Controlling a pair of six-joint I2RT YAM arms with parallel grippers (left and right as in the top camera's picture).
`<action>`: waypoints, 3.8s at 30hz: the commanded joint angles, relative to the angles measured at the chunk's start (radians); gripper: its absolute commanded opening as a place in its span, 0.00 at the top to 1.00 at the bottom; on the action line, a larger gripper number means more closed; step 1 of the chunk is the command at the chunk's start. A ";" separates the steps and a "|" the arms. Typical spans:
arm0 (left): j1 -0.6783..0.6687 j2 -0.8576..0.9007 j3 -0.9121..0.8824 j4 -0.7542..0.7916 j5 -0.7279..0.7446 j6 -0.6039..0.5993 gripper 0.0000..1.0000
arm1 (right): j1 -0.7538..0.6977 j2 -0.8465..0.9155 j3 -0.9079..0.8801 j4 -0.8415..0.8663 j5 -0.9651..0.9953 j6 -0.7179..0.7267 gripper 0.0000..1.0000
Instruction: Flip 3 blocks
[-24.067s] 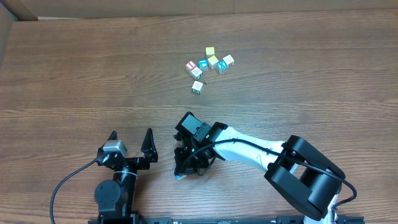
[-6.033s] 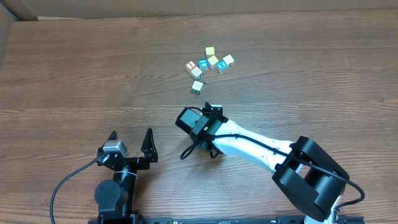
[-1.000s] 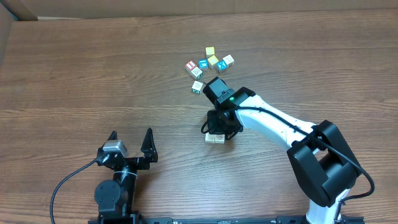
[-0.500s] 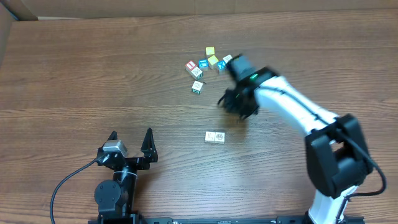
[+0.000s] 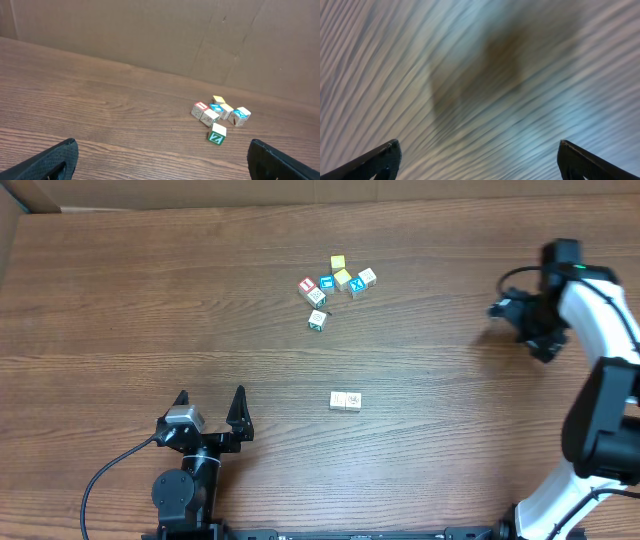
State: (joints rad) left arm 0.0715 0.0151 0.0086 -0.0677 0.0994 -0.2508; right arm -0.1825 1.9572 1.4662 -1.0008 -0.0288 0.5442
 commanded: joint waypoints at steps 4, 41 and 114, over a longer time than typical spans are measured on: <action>-0.006 -0.009 -0.004 -0.003 -0.003 0.019 0.00 | -0.146 0.003 0.015 0.042 0.021 -0.002 0.00; -0.006 -0.009 -0.004 -0.003 -0.003 0.019 0.00 | -0.229 0.003 0.015 0.084 0.021 -0.002 0.00; -0.190 1.599 1.562 -1.148 0.171 -0.002 0.91 | -0.229 0.003 0.015 0.084 0.021 -0.002 0.00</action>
State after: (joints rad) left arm -0.0738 1.6169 1.5475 -1.2259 0.4530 -0.1928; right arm -0.4118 1.9572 1.4662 -0.9199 -0.0181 0.5453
